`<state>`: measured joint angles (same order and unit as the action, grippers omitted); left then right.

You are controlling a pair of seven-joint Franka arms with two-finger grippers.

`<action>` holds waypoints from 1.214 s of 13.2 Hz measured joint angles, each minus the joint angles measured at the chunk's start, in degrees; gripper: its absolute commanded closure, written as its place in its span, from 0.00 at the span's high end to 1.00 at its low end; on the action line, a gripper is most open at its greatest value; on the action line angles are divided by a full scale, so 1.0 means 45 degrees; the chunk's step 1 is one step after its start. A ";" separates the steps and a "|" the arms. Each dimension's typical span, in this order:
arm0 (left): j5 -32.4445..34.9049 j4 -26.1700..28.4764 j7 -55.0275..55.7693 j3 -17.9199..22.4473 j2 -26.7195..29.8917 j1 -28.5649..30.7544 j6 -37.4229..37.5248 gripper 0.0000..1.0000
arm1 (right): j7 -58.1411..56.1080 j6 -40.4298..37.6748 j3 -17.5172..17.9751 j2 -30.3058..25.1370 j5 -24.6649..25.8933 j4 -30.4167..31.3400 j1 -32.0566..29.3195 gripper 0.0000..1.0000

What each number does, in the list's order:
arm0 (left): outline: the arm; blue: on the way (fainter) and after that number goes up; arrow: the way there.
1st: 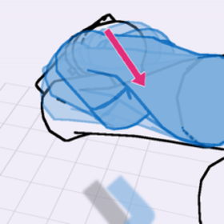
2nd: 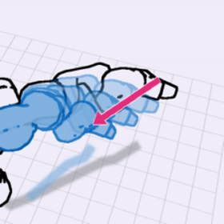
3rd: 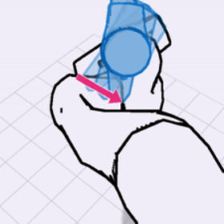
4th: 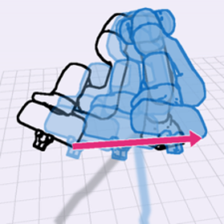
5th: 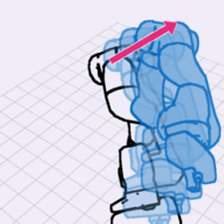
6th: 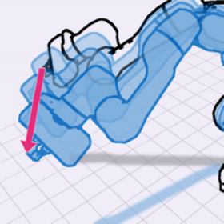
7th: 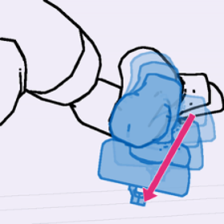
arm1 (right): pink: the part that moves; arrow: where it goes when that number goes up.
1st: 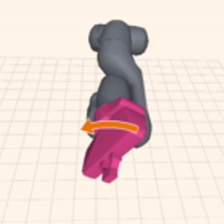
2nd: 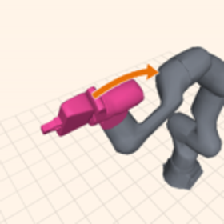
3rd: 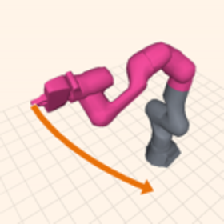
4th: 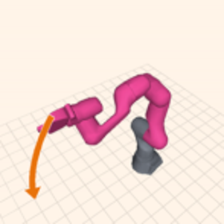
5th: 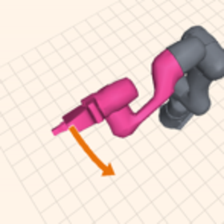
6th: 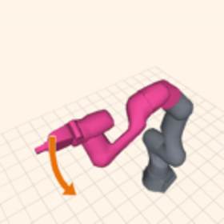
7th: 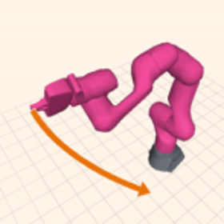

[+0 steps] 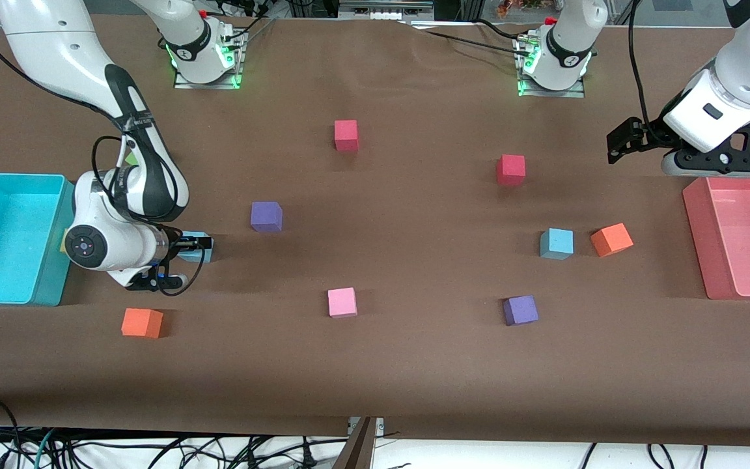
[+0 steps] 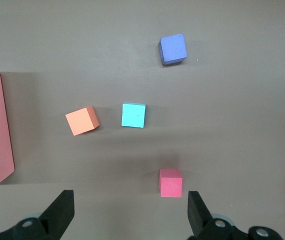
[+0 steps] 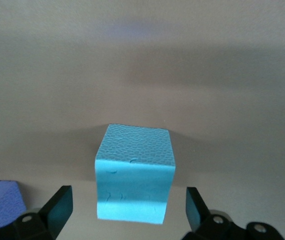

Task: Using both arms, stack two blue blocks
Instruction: 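Close the right gripper on the light blue cube and lift it, then carry the light blue cube with the right gripper to the table middle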

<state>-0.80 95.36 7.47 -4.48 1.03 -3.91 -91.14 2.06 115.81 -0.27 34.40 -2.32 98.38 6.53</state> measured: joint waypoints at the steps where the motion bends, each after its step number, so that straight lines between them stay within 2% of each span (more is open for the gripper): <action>1: 0.0000 0.0000 0.0000 0.0000 0.0000 0.0000 0.0002 1.00 | 0.0000 0.0039 0.0000 0.0093 0.0000 0.0000 -0.0001 0.98; 2: 0.0000 0.0000 0.0000 0.0000 0.0000 0.0000 0.0003 1.00 | 0.0000 0.0051 -0.0001 0.0159 0.0000 0.0001 -0.0004 0.82; 4: 0.0000 0.0000 0.0000 0.0000 0.0000 0.0000 0.0004 1.00 | 0.0000 0.0051 -0.0002 0.0225 0.0000 0.0004 -0.0019 0.23; 5: 0.0000 0.0000 0.0000 0.0000 0.0000 0.0000 0.0004 1.00 | 0.0000 0.0050 -0.0002 0.0252 0.0000 0.0008 -0.0024 0.00; 11: 0.0000 0.0001 0.0000 0.0000 0.0000 0.0000 0.0005 1.00 | 0.0003 0.0062 0.0036 0.0237 -0.0012 -0.0247 0.0041 0.00; 13: 0.0000 0.0002 0.0000 0.0000 0.0000 0.0000 0.0005 1.00 | 0.0461 -0.0597 0.0105 0.0174 -0.0053 -0.1087 0.0405 0.00; 16: 0.0000 0.0004 0.0000 0.0001 -0.0001 0.0000 0.0005 1.00 | 0.1918 -0.2211 0.0177 0.0102 -0.0084 -0.2995 0.1717 0.00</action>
<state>-0.80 95.38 7.47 -4.47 1.03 -3.91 -91.11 10.69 105.86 0.52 34.86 -2.70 84.90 14.25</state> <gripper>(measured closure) 0.000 0.511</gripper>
